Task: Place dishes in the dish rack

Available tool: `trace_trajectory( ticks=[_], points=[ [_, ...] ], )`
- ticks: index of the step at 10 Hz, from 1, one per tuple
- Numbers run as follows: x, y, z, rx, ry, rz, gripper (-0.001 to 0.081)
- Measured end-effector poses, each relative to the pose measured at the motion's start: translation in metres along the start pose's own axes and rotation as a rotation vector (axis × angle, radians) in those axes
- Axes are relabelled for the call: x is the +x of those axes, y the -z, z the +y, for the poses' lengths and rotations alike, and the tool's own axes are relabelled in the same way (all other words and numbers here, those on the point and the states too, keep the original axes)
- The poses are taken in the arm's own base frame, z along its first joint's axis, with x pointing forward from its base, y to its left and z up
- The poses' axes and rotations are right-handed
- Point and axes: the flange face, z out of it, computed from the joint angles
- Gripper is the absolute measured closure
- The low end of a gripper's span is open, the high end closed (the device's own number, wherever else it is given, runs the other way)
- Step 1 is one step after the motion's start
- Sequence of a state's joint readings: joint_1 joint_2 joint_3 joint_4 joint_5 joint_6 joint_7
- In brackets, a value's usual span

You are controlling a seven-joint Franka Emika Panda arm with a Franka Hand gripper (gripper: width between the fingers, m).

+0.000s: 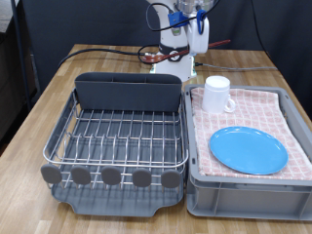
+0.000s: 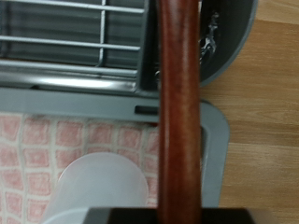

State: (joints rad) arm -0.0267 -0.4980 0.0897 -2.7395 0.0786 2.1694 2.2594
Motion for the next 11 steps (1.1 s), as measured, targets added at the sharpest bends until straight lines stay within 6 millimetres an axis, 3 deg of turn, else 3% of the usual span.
trace_trajectory(
  ticks=[6, 11],
  points=[
    [0.041, -0.004, -0.015, 0.001, -0.035, -0.063, 0.0715],
    [0.074, -0.017, -0.029, -0.098, -0.03, -0.2, 0.0715]
  ],
)
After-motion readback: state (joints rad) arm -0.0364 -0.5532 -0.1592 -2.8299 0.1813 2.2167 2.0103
